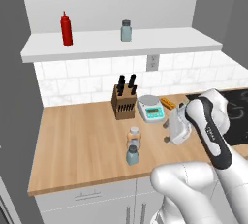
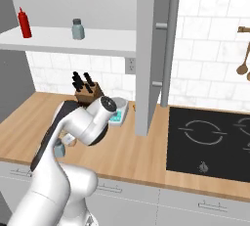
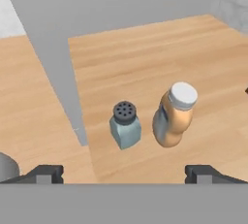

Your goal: Put the shaker and condiment bottle from the counter next to their counterparts in the cabinet.

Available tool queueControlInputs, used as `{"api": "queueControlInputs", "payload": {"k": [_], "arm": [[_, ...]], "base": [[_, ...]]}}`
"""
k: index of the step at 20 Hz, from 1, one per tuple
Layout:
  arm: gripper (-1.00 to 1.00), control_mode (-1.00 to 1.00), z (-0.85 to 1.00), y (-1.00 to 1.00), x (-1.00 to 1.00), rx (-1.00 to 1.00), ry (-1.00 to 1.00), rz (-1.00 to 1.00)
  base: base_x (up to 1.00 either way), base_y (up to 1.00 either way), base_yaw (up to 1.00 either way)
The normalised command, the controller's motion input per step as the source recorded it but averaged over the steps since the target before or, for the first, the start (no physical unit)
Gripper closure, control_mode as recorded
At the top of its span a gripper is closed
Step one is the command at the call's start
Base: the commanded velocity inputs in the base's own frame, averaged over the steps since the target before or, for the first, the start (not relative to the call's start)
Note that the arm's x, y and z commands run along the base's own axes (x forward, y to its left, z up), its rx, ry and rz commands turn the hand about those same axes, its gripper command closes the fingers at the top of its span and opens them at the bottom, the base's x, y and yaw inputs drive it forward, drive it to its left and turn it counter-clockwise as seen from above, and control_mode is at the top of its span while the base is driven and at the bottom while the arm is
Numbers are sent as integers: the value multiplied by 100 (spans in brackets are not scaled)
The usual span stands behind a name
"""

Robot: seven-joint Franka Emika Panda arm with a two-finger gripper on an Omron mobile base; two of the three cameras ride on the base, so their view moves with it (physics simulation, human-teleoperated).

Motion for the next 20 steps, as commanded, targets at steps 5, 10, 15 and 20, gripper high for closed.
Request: {"api": "queueControlInputs", "payload": {"k": [5,10,15,20], "arm": [[-100,-100,-28,9,37,2,-17,0],[-100,-100,-33,1,44,13,0,0],[-100,-100,-14,2,42,11,5,0],[-100,-100,-38,27,4,0,1,0]], "base": [[0,0,0],[0,0,0],[0,0,0],[0,0,0]]}}
